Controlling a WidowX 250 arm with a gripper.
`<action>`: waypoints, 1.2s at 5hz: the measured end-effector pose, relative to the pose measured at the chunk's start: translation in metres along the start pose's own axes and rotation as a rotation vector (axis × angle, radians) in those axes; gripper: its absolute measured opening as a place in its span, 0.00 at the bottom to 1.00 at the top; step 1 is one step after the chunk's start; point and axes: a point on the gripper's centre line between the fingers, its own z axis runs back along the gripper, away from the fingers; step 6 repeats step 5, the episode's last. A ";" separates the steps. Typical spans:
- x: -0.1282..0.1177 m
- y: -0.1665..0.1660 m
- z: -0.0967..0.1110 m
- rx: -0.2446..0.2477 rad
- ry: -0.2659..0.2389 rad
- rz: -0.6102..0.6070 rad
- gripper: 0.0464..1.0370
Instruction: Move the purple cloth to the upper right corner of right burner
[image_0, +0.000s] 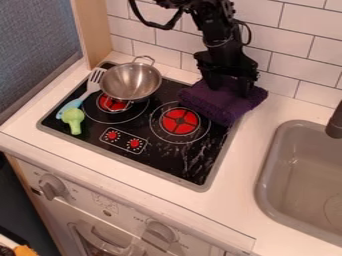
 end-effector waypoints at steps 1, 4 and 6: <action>0.003 0.002 0.009 -0.033 0.023 0.023 0.96; 0.005 -0.001 0.112 -0.061 -0.119 0.025 0.96; 0.006 0.000 0.115 -0.060 -0.126 0.022 0.96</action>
